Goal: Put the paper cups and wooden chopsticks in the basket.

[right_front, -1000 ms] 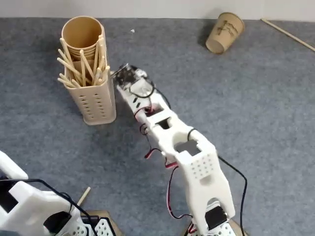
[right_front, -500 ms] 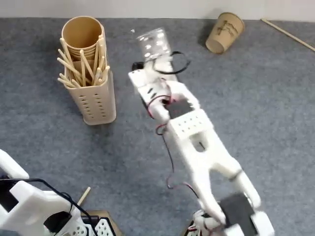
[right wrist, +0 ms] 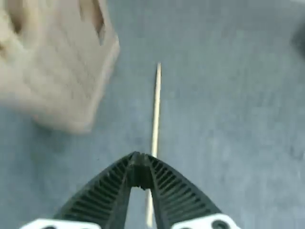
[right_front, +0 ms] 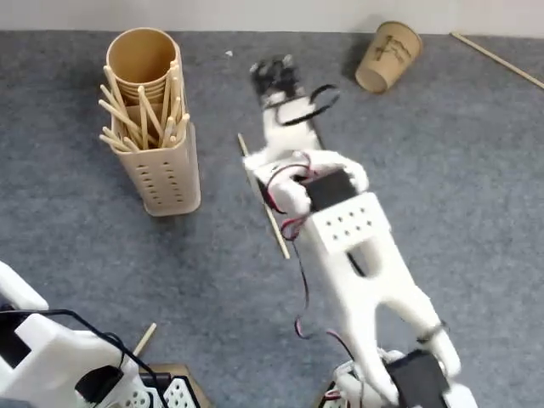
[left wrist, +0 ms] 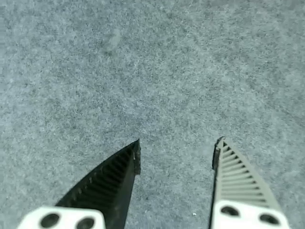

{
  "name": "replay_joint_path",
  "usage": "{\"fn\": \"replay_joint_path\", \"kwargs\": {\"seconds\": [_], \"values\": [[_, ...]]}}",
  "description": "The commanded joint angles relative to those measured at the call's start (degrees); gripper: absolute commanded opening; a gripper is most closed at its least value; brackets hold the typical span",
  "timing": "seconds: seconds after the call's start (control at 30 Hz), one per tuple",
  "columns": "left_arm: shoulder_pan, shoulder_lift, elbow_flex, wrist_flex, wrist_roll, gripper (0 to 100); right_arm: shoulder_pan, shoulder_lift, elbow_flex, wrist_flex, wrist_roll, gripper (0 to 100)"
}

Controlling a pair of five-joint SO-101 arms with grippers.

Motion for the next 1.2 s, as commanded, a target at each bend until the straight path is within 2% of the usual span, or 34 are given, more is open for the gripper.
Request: {"fn": "replay_joint_path", "kwargs": {"seconds": [0.0,0.1,0.27,0.47,0.53,0.6,0.73,0.93,1.03,1.17], "values": [[-0.2,-1.7,-0.4,0.4,0.2,26,1.4,7.6,2.0,0.7,5.1,0.4],[-0.2,-1.3,-0.4,0.4,0.2,26,0.5,16.7,-0.1,0.5,4.8,2.6],[-0.3,-1.3,-0.4,0.3,0.2,26,0.5,29.8,-7.2,-0.6,4.7,12.8],[-0.1,-1.3,-0.4,-0.1,0.2,26,0.0,39.5,-10.3,-3.6,4.7,12.5],[0.0,-1.3,-0.4,-0.1,0.2,26,0.3,41.8,-10.3,-4.3,4.7,8.6],[0.0,-1.3,-0.4,-0.1,0.2,26,0.5,43.0,-10.6,-4.0,4.7,0.5],[0.0,-1.3,-0.4,-0.1,0.2,26,1.1,39.1,-12.3,0.7,4.1,0.3],[0.0,-1.3,-0.4,0.0,0.2,26,1.2,20.1,-20.1,1.7,2.0,0.3],[0.0,-1.3,-0.4,-0.1,0.2,26,0.1,12.3,-24.6,-3.0,2.1,1.0],[0.0,-1.3,-0.4,0.0,0.2,26,-2.0,8.2,-26.9,-17.7,2.1,1.2]]}}
